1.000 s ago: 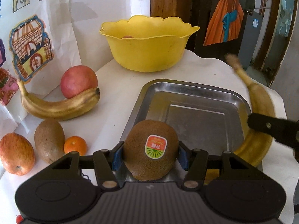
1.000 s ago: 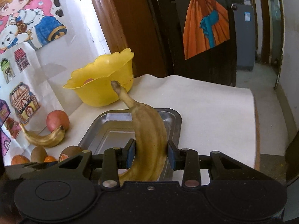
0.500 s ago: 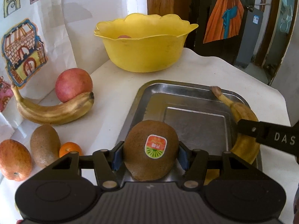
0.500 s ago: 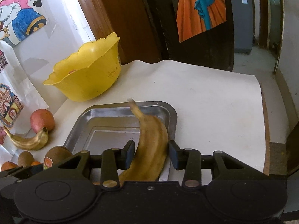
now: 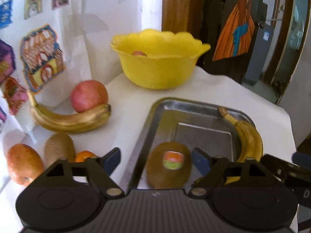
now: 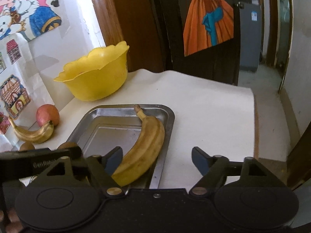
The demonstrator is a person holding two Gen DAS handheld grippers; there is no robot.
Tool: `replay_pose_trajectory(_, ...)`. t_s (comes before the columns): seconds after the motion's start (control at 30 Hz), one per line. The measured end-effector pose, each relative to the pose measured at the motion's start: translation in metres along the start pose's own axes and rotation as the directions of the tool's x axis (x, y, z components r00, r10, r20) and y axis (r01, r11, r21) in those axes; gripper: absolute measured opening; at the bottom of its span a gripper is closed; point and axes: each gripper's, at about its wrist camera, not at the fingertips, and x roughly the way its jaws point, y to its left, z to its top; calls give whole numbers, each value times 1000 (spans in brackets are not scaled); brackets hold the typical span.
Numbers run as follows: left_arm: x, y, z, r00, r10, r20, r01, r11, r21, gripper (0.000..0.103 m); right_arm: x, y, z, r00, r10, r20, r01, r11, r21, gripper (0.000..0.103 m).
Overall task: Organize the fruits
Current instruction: 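Open the left tool to drop the kiwi while the right tool releases the banana on the tray, then withdraw both tools from the tray back toward the remaining fruit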
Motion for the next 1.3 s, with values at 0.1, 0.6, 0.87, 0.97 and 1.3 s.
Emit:
replay_pose_trajectory(0.1, -12, 7, -1, 999, 20, 38, -19, 1000, -5, 96, -15, 5, -5, 999, -21, 40, 22, 999, -36, 95)
replay_pose_trajectory(0.6, -85, 68, -20, 995, -13, 96, 14, 1000, -13, 102, -91, 54, -36, 990, -63, 124, 69, 997, -41, 102)
replay_pose_trajectory(0.87, -122, 127, -39, 989, -58, 138, 61, 998, -16, 102, -127, 115, -69, 973, -118, 199, 130, 990, -48, 102)
replay_pose_trajectory(0.97, -132, 152, -49, 989, -54, 137, 58, 998, -24, 102, -134, 137, -79, 975, -105, 193, 116, 992, -46, 102)
replay_pose_trajectory(1.3, -138, 221, -90, 999, -5, 44, 6, 1000, -19, 102, -137, 201, -122, 991, -61, 116, 72, 992, -99, 102)
